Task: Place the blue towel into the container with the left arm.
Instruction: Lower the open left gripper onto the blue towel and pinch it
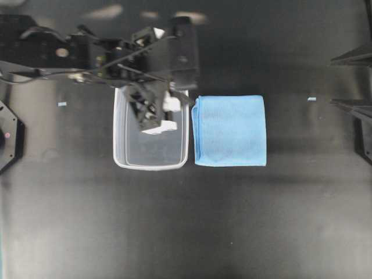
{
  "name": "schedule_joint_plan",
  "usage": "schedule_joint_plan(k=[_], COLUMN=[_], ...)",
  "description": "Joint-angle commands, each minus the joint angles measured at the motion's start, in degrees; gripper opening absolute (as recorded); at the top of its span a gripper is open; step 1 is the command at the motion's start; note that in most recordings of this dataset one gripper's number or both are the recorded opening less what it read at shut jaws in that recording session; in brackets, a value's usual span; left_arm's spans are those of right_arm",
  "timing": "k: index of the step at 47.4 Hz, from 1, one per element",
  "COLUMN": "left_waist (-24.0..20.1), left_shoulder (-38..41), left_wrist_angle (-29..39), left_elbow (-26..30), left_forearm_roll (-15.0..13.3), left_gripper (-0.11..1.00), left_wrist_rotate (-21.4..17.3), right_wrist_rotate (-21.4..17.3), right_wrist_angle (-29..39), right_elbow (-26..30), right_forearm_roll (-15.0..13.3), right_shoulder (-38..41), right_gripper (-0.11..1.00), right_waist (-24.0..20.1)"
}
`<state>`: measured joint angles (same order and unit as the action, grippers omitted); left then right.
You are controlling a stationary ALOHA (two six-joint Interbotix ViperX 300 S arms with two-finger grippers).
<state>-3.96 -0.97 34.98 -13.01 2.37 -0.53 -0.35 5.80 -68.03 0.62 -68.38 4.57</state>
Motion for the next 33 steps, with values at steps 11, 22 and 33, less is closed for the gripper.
schedule_joint_plan(k=[11,22,33], left_waist=[0.8,1.5,3.0], left_shoulder=[14.6,25.3,32.5], left_wrist_angle=[5.7,6.5,6.8], left_elbow=[12.6,19.2,22.8], left_forearm_roll=[0.2,0.3,0.2], left_gripper=[0.91,0.9,0.9], left_wrist_rotate=[-0.8,-0.9,-0.9], right_wrist_rotate=[-0.1,-0.1,-0.1], right_wrist_angle=[-2.7,-3.0,-3.9], right_elbow=[-0.8,-1.3,-2.0], right_forearm_roll=[0.2,0.2,0.2], right_shoulder=[-4.5,-5.1,-5.1], right_gripper=[0.79,0.78,0.78], right_waist=[0.4,0.4,0.4])
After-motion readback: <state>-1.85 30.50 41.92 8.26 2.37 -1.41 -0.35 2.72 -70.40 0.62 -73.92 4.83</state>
